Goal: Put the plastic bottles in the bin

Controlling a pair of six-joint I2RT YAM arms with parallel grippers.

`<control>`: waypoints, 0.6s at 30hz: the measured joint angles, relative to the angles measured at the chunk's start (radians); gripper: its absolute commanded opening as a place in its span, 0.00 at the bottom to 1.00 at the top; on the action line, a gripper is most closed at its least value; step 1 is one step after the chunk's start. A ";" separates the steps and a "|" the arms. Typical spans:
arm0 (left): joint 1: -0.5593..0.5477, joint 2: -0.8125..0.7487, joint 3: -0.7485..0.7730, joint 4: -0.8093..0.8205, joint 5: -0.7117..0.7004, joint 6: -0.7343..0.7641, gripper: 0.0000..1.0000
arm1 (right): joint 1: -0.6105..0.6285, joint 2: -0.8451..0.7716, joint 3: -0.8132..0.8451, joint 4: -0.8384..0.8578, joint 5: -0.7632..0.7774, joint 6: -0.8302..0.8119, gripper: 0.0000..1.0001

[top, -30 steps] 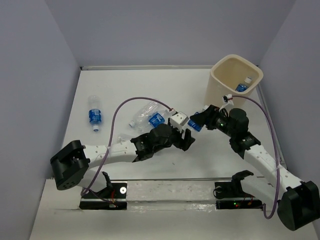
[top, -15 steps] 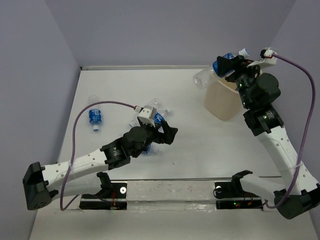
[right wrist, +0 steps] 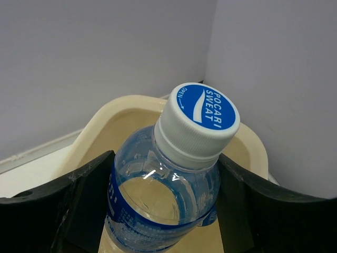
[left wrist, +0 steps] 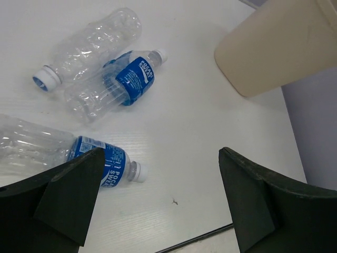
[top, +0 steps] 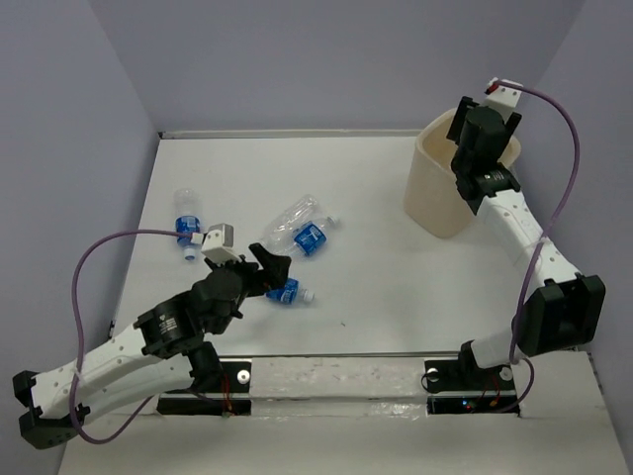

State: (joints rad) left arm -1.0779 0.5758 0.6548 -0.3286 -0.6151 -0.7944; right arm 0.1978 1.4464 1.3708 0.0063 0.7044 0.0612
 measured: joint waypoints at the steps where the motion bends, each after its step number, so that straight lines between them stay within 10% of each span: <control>1: 0.000 -0.023 0.000 -0.023 -0.010 -0.006 0.99 | 0.000 0.008 -0.003 0.000 0.004 -0.002 0.82; 3: 0.000 -0.065 0.005 -0.074 -0.035 -0.016 0.99 | 0.000 0.011 -0.012 0.000 0.002 -0.003 0.99; 11: 0.000 -0.056 0.116 -0.188 -0.109 0.013 0.99 | 0.002 -0.063 0.027 -0.126 -0.116 0.042 0.96; 18: 0.000 0.003 0.162 -0.146 -0.135 0.100 0.99 | 0.130 -0.163 0.041 -0.154 -0.532 0.139 0.91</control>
State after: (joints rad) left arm -1.0775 0.5785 0.8169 -0.4747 -0.7506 -0.6949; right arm 0.3283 1.2835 1.4120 -0.1482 0.1726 0.2005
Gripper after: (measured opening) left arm 0.989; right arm 0.909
